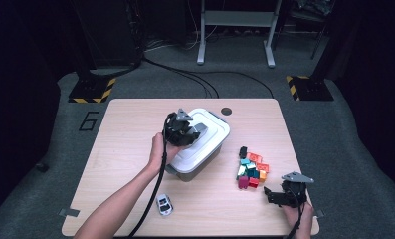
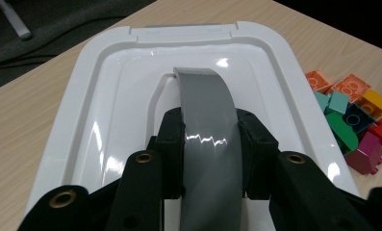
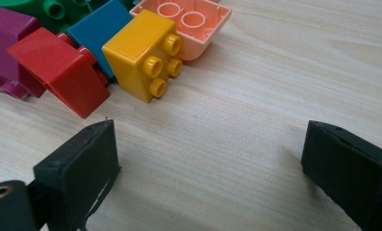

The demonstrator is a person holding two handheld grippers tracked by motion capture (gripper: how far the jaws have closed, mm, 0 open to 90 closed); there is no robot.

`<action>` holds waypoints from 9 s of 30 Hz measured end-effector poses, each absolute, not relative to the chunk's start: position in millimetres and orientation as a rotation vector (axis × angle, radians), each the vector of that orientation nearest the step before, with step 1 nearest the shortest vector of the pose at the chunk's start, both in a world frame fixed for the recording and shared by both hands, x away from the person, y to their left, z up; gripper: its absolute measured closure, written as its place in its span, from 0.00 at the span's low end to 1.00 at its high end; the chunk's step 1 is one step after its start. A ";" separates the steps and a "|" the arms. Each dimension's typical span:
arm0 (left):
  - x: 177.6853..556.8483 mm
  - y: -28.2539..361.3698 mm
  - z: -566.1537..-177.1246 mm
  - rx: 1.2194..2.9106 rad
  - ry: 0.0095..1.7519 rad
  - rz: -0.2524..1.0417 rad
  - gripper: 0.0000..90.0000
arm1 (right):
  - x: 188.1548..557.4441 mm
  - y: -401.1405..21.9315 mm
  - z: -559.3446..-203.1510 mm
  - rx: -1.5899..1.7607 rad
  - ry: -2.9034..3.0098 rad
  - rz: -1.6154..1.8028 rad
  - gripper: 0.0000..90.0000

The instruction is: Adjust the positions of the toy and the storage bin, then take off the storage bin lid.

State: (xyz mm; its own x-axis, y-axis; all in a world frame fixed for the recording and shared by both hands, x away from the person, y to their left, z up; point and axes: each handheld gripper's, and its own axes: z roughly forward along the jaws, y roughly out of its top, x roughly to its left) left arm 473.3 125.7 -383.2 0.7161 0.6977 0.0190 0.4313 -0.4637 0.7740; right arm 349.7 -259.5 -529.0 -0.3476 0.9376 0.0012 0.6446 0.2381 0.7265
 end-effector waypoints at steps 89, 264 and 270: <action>472.9 256.8 -329.4 1.899 1.090 0.688 0.74 | 349.8 -259.1 -529.5 1.441 2.071 0.896 0.05; 317.8 231.9 -514.2 2.246 0.610 0.332 0.28 | 349.8 -259.2 -529.6 1.435 2.074 0.898 0.06; 322.8 238.1 -506.6 2.226 0.643 0.345 0.28 | 349.8 -259.3 -529.6 1.435 2.075 0.898 0.06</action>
State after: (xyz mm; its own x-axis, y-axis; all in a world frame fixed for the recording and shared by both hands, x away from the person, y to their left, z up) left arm 322.8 238.1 -506.6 0.8355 0.5480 0.0407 0.3372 -0.5697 0.7495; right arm 349.8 -259.3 -529.6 -0.3506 0.9365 -0.0063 0.6366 0.2433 0.7318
